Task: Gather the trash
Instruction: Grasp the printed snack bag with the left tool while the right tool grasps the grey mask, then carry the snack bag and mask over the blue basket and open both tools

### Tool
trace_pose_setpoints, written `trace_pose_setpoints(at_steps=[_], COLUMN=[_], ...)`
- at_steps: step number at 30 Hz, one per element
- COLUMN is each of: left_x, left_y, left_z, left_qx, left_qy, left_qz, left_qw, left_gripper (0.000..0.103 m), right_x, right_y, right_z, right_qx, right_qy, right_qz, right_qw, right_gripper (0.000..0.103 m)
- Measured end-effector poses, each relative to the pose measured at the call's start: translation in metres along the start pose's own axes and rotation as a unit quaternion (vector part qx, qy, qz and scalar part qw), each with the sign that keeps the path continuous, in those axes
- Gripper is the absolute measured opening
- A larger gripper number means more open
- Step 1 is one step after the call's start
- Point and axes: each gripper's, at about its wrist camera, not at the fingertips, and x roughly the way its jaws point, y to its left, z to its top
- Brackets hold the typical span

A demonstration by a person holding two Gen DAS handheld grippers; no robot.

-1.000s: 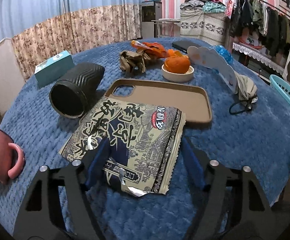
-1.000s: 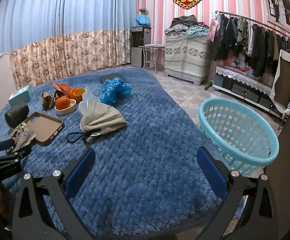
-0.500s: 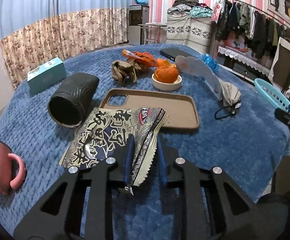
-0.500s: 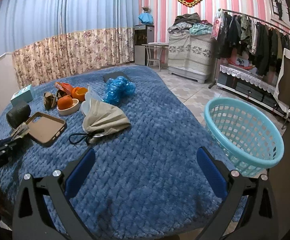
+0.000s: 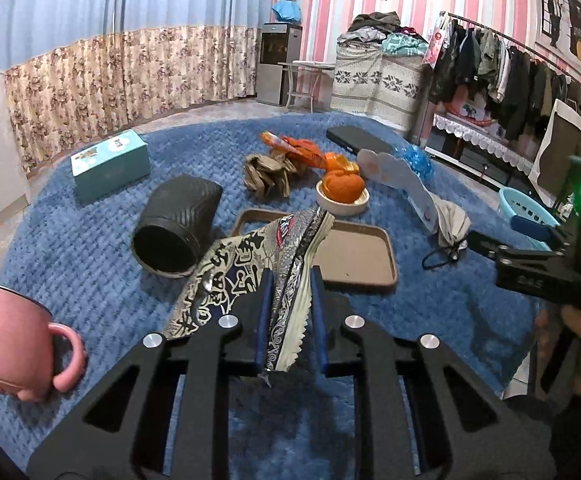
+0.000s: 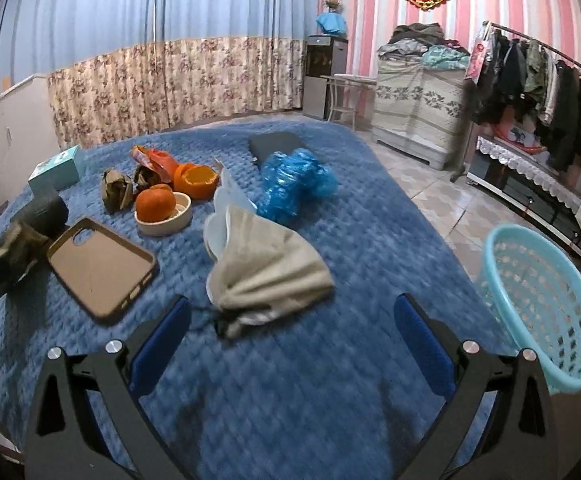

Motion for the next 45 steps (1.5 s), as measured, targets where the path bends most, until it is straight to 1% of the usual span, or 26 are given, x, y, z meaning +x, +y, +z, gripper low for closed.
trace_pose_setpoints(at_steps=[3,5,6,7,8,9,10,13,14,16,18,22,25,28,31,33,36,38,39,41,45], left_x=[-0.003,-0.004,-0.004,-0.003,-0.003,-0.003,-0.004,-0.003,-0.003,-0.004,-0.006,-0.009,-0.011,-0.016,-0.023,-0.027,-0.031,-0.029,-0.026,-0.021,0.001], left_y=[0.006,0.006,0.006,0.005,0.004,0.002,0.001,-0.009,-0.014,-0.026,-0.036,-0.065,-0.085,-0.108,-0.133,-0.151,-0.189,-0.211,-0.227,-0.248,-0.289], left_z=[0.004,0.005,0.006,0.007,0.009,0.011,0.013,0.02,0.023,0.029,0.035,0.052,0.064,0.079,0.096,0.105,0.12,0.125,0.128,0.13,0.13], left_qx=[-0.004,-0.002,-0.002,-0.002,-0.002,-0.001,0.0,0.008,0.01,0.022,0.03,0.049,0.056,0.066,0.077,0.088,0.109,0.118,0.126,0.136,0.152], left_qy=[0.0,0.003,0.005,0.009,0.011,0.011,0.011,0.009,0.009,0.003,-0.002,-0.013,-0.019,-0.032,-0.046,-0.056,-0.069,-0.072,-0.073,-0.075,-0.073], left_qz=[0.0,0.002,0.001,-0.001,-0.003,-0.003,-0.003,-0.007,-0.011,-0.015,-0.021,-0.041,-0.056,-0.068,-0.093,-0.109,-0.143,-0.16,-0.17,-0.185,-0.214], left_qw=[1.0,1.0,1.0,1.0,0.9999,0.9999,0.9999,0.9999,0.9998,0.9996,0.9993,0.9979,0.9967,0.9949,0.9916,0.9885,0.9813,0.9773,0.9746,0.9704,0.9622], left_gripper=[0.017,0.017,0.016,0.016,0.016,0.016,0.015,0.014,0.014,0.013,0.012,0.01,0.01,0.01,0.01,0.01,0.01,0.01,0.01,0.01,0.01], right_x=[0.016,0.029,0.035,0.037,0.04,0.041,0.039,0.032,0.028,0.021,0.013,-0.004,-0.018,-0.03,-0.043,-0.052,-0.067,-0.075,-0.078,-0.083,-0.091], right_y=[0.005,0.006,0.007,0.006,0.004,0.003,0.001,-0.007,-0.012,-0.02,-0.03,-0.055,-0.077,-0.094,-0.118,-0.135,-0.166,-0.185,-0.195,-0.216,-0.252], right_z=[0.006,0.006,0.006,0.005,0.005,0.004,0.004,0.003,0.003,0.005,0.008,0.014,0.018,0.02,0.022,0.024,0.026,0.023,0.021,0.017,0.008], right_qx=[-0.003,-0.003,-0.003,-0.002,-0.001,0.001,0.003,0.007,0.012,0.012,0.013,0.026,0.035,0.045,0.055,0.064,0.08,0.088,0.092,0.104,0.125], right_qy=[0.013,0.032,0.041,0.045,0.054,0.059,0.057,0.049,0.046,0.036,0.026,0.01,-0.003,-0.014,-0.024,-0.034,-0.044,-0.047,-0.047,-0.047,-0.04], right_qz=[0.006,0.012,0.018,0.023,0.036,0.047,0.059,0.079,0.089,0.093,0.09,0.095,0.094,0.087,0.072,0.059,0.03,0.011,0.002,-0.023,-0.059], right_qw=[1.0,0.999,0.999,0.999,0.998,0.997,0.997,0.996,0.995,0.995,0.995,0.995,0.995,0.995,0.996,0.996,0.995,0.995,0.995,0.993,0.99], right_gripper=[0.099,0.098,0.091,0.076,0.069,0.059,0.056,0.032,0.029,0.019,0.015,0.011,0.011,0.01,0.01,0.01,0.01,0.01,0.01,0.01,0.01])
